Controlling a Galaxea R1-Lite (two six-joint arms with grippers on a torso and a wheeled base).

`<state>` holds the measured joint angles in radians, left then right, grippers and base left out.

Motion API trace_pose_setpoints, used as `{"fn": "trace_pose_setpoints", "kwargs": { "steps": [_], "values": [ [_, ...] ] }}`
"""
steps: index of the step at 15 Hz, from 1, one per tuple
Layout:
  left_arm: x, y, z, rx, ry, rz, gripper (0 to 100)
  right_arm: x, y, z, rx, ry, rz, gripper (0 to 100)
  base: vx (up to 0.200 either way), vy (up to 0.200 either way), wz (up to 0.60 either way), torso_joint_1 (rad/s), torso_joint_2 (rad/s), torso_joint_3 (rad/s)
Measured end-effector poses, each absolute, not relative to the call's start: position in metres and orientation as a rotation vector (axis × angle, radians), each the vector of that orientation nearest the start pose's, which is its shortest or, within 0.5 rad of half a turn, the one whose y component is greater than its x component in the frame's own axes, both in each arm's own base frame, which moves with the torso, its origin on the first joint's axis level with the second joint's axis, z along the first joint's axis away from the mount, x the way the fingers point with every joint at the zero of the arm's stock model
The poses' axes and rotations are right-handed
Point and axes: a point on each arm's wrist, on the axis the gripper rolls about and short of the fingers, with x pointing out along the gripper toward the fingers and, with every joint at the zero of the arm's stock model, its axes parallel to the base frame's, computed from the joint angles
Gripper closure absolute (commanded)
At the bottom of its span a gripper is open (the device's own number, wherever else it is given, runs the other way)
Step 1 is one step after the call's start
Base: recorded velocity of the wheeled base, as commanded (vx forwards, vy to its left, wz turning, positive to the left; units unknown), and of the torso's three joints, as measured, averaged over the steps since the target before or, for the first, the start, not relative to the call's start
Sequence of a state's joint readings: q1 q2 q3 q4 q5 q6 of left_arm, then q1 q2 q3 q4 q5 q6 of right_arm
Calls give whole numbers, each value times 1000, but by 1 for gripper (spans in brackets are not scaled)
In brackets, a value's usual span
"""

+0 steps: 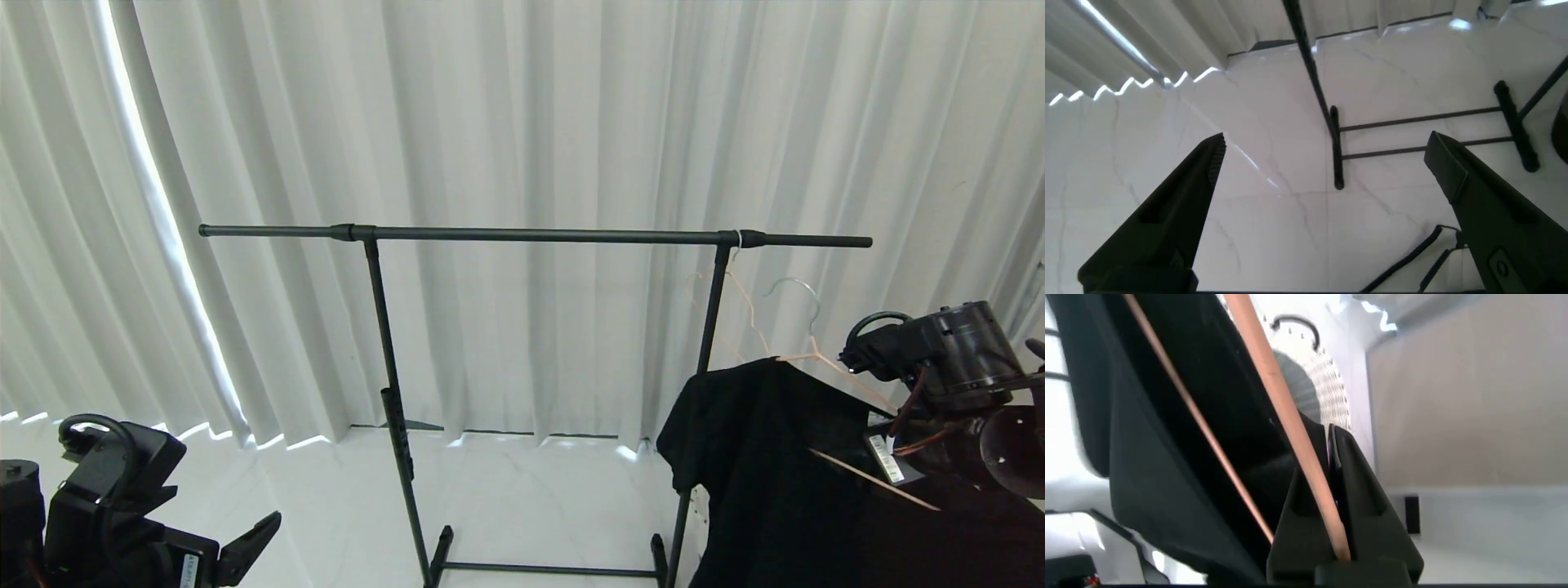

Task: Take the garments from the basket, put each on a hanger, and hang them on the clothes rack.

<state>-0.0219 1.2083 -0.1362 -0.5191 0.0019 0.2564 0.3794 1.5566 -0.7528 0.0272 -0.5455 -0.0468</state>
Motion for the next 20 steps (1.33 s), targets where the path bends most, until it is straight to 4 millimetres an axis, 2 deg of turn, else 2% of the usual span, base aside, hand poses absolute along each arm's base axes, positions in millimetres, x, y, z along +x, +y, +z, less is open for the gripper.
{"fn": "trace_pose_setpoints", "kwargs": {
  "steps": [10,14,20],
  "values": [
    [127,-3,111,257,529,-88,0,271,138,190,-323,584,-39,100,0,0,0,0,0,0],
    [126,-3,115,252,504,-98,0,286,153,194,-317,562,-20,100,200,0,0,5,2,5],
    [125,-3,115,252,499,-101,0,288,164,189,-330,566,4,100,200,0,0,3,4,5]
  ]
}}
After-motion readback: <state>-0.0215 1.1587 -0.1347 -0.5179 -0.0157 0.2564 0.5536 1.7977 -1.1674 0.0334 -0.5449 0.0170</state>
